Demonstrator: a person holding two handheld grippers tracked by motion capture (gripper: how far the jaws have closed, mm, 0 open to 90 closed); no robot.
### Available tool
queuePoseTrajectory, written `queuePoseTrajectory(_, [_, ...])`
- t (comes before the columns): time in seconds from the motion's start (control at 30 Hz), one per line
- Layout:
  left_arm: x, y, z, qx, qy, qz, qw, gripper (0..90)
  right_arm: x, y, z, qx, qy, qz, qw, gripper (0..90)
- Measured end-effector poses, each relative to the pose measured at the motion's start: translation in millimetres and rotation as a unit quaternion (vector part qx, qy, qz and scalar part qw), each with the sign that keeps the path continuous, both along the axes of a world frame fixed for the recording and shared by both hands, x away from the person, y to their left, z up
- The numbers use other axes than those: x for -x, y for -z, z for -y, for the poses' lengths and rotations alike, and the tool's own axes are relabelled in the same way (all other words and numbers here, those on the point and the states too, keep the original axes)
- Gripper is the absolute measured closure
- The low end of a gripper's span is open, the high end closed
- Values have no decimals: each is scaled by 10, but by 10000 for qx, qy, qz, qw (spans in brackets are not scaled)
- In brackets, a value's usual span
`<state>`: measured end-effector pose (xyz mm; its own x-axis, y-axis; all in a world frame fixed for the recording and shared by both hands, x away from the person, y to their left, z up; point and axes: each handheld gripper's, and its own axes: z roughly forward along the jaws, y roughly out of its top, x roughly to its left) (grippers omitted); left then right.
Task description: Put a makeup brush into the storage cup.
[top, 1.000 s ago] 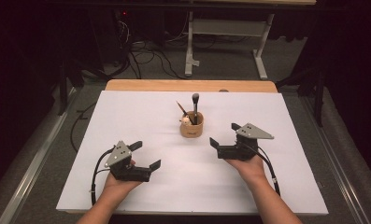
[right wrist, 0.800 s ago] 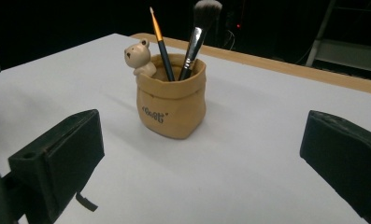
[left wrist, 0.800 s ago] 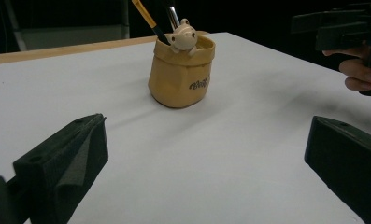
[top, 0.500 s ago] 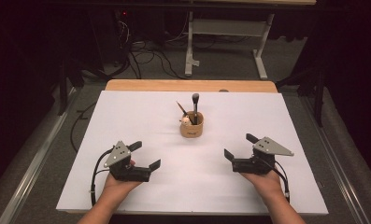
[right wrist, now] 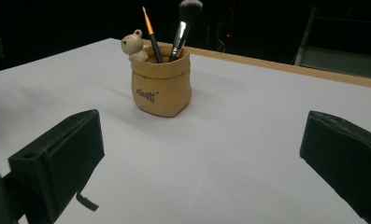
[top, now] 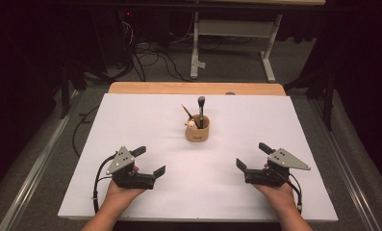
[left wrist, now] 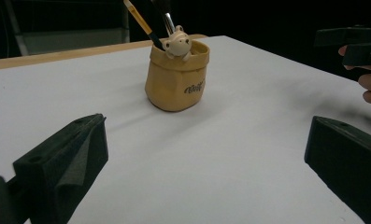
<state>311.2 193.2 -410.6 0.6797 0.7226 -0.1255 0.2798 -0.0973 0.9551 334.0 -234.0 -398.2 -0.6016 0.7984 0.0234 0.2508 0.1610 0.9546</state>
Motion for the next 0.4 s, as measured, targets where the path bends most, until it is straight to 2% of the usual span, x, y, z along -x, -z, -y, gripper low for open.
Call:
queuePoseTrajectory(0.1, [0, 11, 21, -63, 36, -1, 10000, 3, -2, -10, 34, -96, 13, 16, 10000, 11])
queuePoseTrajectory(0.4, [10, 16, 47, -136, 58, 20, 9999, 3, -2, -18, 51, -111, 2, 63, 9999, 11])
